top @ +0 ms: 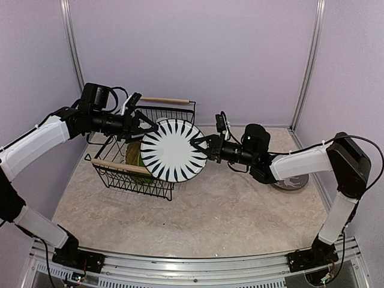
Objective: Unload the mixed dishes from the dish rack
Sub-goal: Pass from the left arm to the right, then place the plate with another plate.
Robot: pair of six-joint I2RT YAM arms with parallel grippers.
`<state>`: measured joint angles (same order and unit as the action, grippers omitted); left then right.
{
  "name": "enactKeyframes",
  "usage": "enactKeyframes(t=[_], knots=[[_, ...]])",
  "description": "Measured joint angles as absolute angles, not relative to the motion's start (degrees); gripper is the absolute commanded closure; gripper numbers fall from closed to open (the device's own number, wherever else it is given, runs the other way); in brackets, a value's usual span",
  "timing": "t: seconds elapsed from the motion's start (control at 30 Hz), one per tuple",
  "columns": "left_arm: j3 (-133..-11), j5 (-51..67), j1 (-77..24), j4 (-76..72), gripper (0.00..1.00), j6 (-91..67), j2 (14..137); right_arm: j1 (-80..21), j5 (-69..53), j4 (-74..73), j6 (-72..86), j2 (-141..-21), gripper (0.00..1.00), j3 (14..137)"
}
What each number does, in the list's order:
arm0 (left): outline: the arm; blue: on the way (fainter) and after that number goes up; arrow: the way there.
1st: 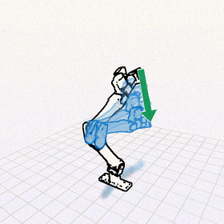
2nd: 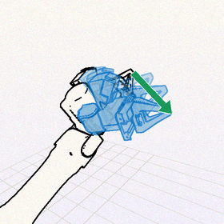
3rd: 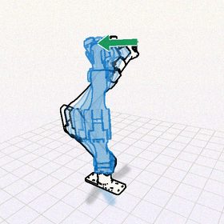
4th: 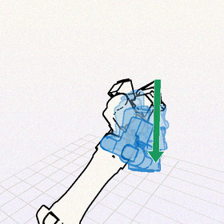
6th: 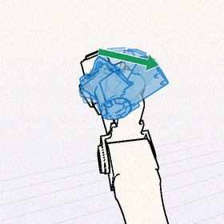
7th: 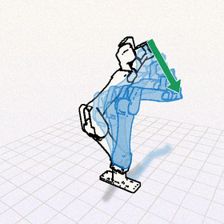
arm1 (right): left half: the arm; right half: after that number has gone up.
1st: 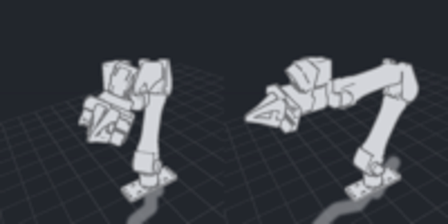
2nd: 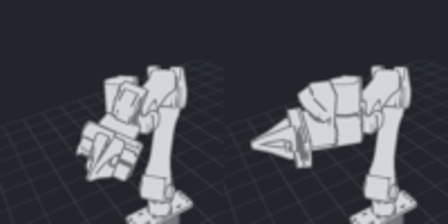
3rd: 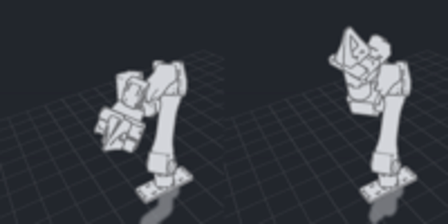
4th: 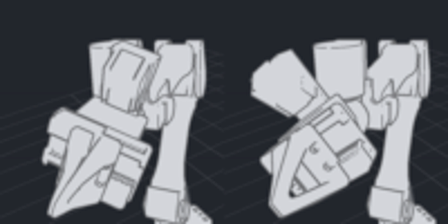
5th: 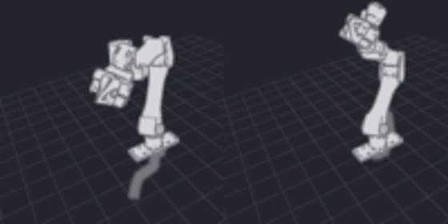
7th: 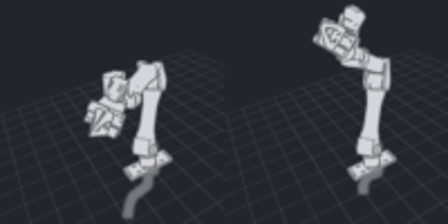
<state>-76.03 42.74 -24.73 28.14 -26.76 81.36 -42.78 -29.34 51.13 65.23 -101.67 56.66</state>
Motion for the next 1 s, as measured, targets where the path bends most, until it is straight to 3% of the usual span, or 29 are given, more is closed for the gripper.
enactKeyframes(t=[0.13,0.27,0.37,0.4,0.67,1.0], knots=[[-76.1,40.5,-24.6,27.9,0.08,-25.9,79.9,-40.6,-29.2,49.5,65.3,-98.5,1.00,51.5],[-76.1,38.7,-24.3,27.9,0.01,-25.3,78.3,-36.3,-28.3,48.0,65.4,-92.9,1.00,46.2],[-76.1,38.0,-23.9,27.9,0.01,-25.3,77.8,-31.7,-27.0,45.1,64.9,-85.6,1.00,41.8],[-76.2,37.1,-23.7,27.9,0.01,-25.3,77.8,-27.1,-25.1,40.7,63.5,-77.2,1.00,38.9],[-77.2,33.8,-22.6,29.7,0.01,-25.3,77.8,-11.6,-17.0,19.4,57.2,-58.9,1.00,34.2],[-78.0,32.1,-21.6,30.7,0.01,-25.3,78.4,10.0,-18.1,6.5,52.0,-58.2,1.00,26.8]])
